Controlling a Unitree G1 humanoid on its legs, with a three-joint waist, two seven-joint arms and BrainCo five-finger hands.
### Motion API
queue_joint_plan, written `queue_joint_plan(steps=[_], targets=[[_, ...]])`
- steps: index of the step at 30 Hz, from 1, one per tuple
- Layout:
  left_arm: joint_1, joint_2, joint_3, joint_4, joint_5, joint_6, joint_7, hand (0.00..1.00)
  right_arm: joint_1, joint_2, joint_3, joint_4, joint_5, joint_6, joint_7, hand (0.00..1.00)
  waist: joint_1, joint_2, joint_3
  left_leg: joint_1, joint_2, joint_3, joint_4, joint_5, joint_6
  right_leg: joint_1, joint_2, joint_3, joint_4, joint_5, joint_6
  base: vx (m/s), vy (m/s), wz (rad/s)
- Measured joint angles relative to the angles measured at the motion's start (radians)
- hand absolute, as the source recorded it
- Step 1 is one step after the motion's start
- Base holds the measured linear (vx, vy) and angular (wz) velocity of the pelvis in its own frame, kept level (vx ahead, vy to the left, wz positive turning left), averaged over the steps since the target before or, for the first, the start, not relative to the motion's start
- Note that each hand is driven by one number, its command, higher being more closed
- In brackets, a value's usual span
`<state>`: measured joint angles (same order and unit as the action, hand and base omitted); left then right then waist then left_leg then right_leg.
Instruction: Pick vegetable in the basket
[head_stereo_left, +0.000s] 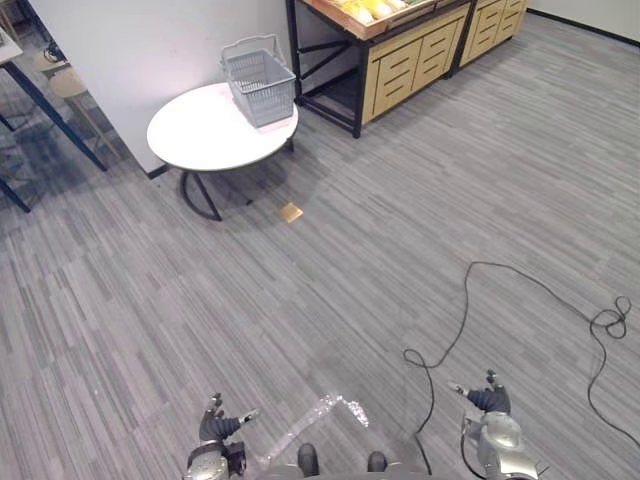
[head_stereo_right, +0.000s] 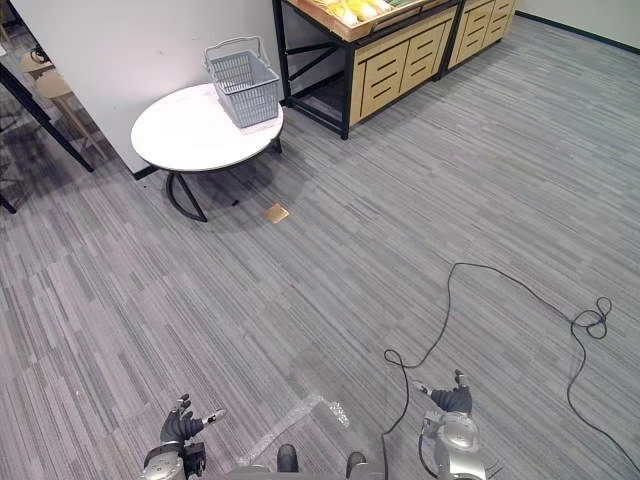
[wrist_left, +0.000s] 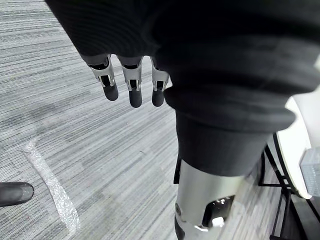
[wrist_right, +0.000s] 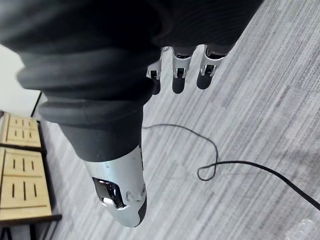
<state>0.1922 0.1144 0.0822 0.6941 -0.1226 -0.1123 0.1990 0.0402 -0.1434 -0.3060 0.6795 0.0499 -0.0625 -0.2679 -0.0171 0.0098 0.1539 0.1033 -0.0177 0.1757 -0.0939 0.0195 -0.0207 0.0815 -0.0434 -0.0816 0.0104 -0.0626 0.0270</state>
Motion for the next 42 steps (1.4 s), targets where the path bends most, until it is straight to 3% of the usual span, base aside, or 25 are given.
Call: queue_joint_plan(steps=[23, 27, 29, 32, 33, 34, 35, 36, 38, 40, 41, 42], targets=[[0.015, 0.002, 0.049, -0.043, -0.041, 0.016, 0.006, 0.00, 0.008, 0.013, -0.011, -0.001, 0.022, 0.003, -0.004, 0.00, 0.012, -0.001, -0.003, -0.045, 0.001, 0.002, 0.017, -0.008, 0.004, -0.035, 0.000, 0.002, -0.003, 0.002, 0.001, 0.00, -0.002, 0.00], [0.028, -0.013, 0.082, -0.102, -0.058, 0.016, 0.024, 0.00, 0.006, 0.028, -0.003, -0.057, 0.041, 0.007, -0.005, 0.00, 0.039, -0.008, 0.001, -0.132, 0.016, 0.029, 0.186, -0.117, 0.008, -0.058, -0.004, 0.031, 0.014, -0.007, 0.013, 0.06, 0.007, -0.22], [0.040, -0.015, 0.085, -0.130, -0.067, 0.016, 0.025, 0.00, 0.006, 0.027, 0.009, -0.103, 0.042, 0.005, -0.012, 0.00, 0.039, -0.007, 0.001, -0.176, 0.025, 0.039, 0.278, -0.180, 0.014, -0.091, -0.008, 0.041, 0.070, -0.049, 0.032, 0.08, 0.043, -0.19], [0.046, -0.013, 0.079, -0.167, -0.074, 0.015, 0.027, 0.00, 0.015, 0.030, 0.016, -0.116, 0.047, 0.004, -0.014, 0.00, 0.046, -0.016, 0.007, -0.227, 0.031, 0.047, 0.404, -0.290, 0.037, -0.169, -0.024, 0.054, 0.274, -0.149, 0.058, 0.13, 0.096, -0.06], [0.046, -0.013, 0.064, -0.172, -0.079, 0.015, 0.027, 0.00, 0.030, 0.032, 0.027, -0.121, 0.052, 0.006, -0.015, 0.00, 0.047, -0.015, 0.007, -0.223, 0.033, 0.038, 0.430, -0.324, 0.041, -0.224, -0.028, 0.054, 0.419, -0.166, 0.080, 0.17, 0.158, 0.11], [0.046, -0.011, 0.055, -0.176, -0.080, 0.015, 0.027, 0.00, 0.041, 0.036, 0.036, -0.131, 0.053, 0.007, -0.016, 0.00, 0.046, -0.016, 0.008, -0.215, 0.032, 0.029, 0.436, -0.337, 0.047, -0.263, -0.030, 0.054, 0.515, -0.165, 0.079, 0.26, 0.162, 0.34], [0.039, -0.002, 0.042, -0.179, -0.080, 0.015, 0.028, 0.00, 0.067, 0.055, 0.056, -0.169, 0.054, 0.008, -0.016, 0.00, 0.034, -0.028, 0.020, -0.181, 0.025, 0.008, 0.447, -0.358, 0.061, -0.345, -0.034, 0.052, 0.722, -0.158, 0.072, 0.38, 0.169, 0.45], [0.042, 0.005, 0.035, -0.179, -0.080, 0.017, 0.031, 0.00, 0.088, 0.071, 0.074, -0.197, 0.054, 0.008, -0.016, 0.00, 0.031, -0.033, 0.025, -0.141, 0.016, -0.011, 0.445, -0.383, 0.068, -0.396, -0.039, 0.052, 0.832, -0.184, 0.068, 0.39, 0.105, 0.45], [0.039, 0.008, 0.029, -0.178, -0.080, 0.017, 0.043, 0.00, 0.093, 0.075, 0.088, -0.213, 0.054, 0.007, -0.015, 0.00, 0.030, -0.044, 0.022, -0.066, 0.016, -0.029, 0.415, -0.407, 0.055, -0.463, -0.041, 0.003, 0.826, -0.222, 0.055, 0.49, 0.073, 0.33], [0.022, 0.008, 0.029, -0.172, -0.080, 0.017, 0.044, 0.00, 0.089, 0.074, 0.089, -0.234, 0.054, 0.002, -0.013, 0.00, 0.026, -0.042, 0.024, -0.015, 0.020, -0.048, 0.365, -0.409, 0.052, -0.526, -0.026, -0.033, 0.739, -0.221, 0.049, 0.46, 0.024, 0.41], [0.005, 0.007, 0.029, -0.166, -0.080, 0.016, 0.044, 0.00, 0.073, 0.063, 0.089, -0.233, 0.054, 0.000, -0.012, 0.00, 0.011, -0.029, 0.032, 0.021, 0.035, -0.069, 0.317, -0.406, 0.045, -0.576, 0.003, -0.055, 0.620, -0.194, 0.026, 0.59, -0.018, 0.67], [-0.025, 0.004, 0.029, -0.139, -0.080, 0.017, 0.043, 0.00, 0.061, 0.042, 0.088, -0.231, 0.054, 0.002, -0.011, 0.00, -0.004, -0.004, 0.052, 0.072, 0.056, -0.098, 0.275, -0.397, 0.025, -0.606, 0.045, -0.065, 0.470, -0.112, -0.013, 0.62, -0.032, 0.68]])
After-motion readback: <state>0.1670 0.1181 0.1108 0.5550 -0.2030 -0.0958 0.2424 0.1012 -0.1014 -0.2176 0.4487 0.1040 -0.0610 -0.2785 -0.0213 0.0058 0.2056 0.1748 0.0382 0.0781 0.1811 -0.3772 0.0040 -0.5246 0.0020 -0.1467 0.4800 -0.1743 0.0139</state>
